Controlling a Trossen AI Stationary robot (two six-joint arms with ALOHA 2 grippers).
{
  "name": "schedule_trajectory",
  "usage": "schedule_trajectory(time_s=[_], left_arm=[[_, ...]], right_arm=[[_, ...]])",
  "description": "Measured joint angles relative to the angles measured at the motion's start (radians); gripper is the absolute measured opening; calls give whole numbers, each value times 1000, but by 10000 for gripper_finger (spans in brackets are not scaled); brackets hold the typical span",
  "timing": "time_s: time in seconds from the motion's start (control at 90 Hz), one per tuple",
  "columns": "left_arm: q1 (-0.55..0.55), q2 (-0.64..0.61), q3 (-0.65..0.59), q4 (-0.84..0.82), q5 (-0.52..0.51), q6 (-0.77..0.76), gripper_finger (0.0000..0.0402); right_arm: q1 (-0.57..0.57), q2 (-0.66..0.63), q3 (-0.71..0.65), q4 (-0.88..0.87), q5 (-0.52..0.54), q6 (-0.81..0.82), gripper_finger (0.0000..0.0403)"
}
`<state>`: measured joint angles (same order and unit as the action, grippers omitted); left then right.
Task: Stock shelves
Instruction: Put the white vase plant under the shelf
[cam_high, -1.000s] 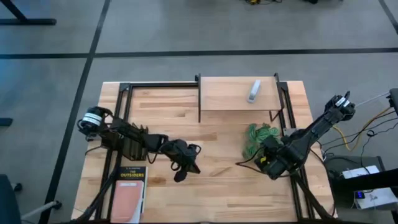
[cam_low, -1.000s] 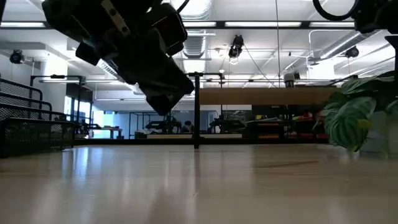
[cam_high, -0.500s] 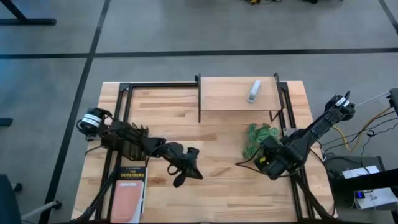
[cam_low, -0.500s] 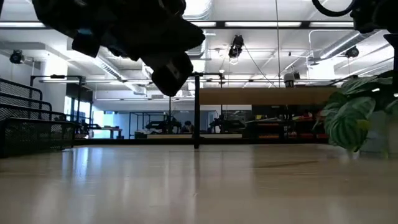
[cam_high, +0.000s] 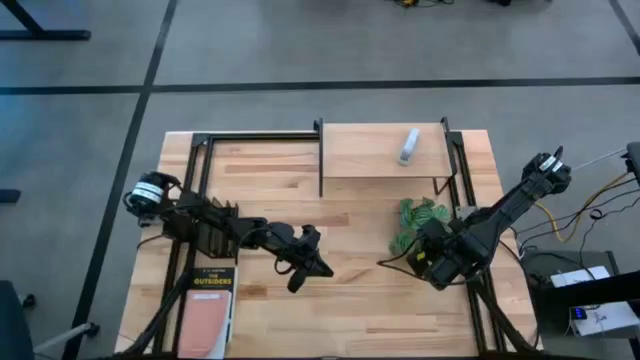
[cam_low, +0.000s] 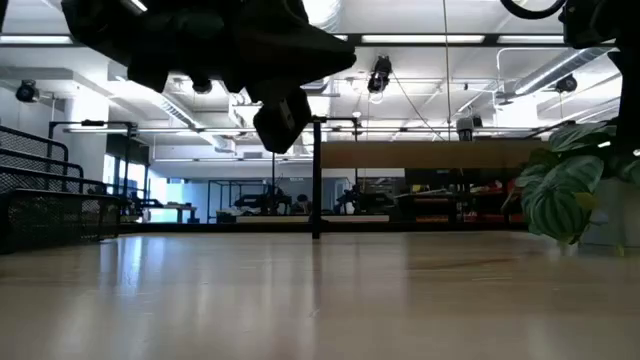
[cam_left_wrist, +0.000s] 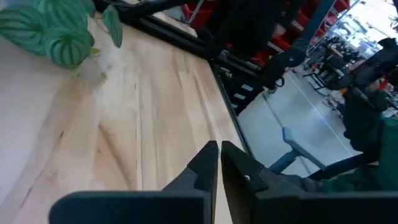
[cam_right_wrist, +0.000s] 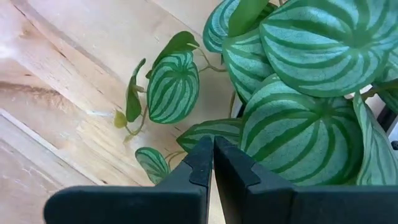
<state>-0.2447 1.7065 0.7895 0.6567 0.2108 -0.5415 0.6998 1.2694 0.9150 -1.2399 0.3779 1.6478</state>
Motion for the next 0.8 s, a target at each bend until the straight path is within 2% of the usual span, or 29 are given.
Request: schedule_trajectory(time_s=[0.289, 0.622, 0.8], left_arm=[[4, 0, 0, 26, -29, 36, 4], [0, 0, 0, 12, -47, -18, 4], [3, 0, -1, 8, -47, 13, 4]], right_arm=[[0, 0, 0, 1, 39, -11, 0], [0, 0, 0, 2, 42, -12, 0], [0, 1, 17, -66, -36, -29, 0]])
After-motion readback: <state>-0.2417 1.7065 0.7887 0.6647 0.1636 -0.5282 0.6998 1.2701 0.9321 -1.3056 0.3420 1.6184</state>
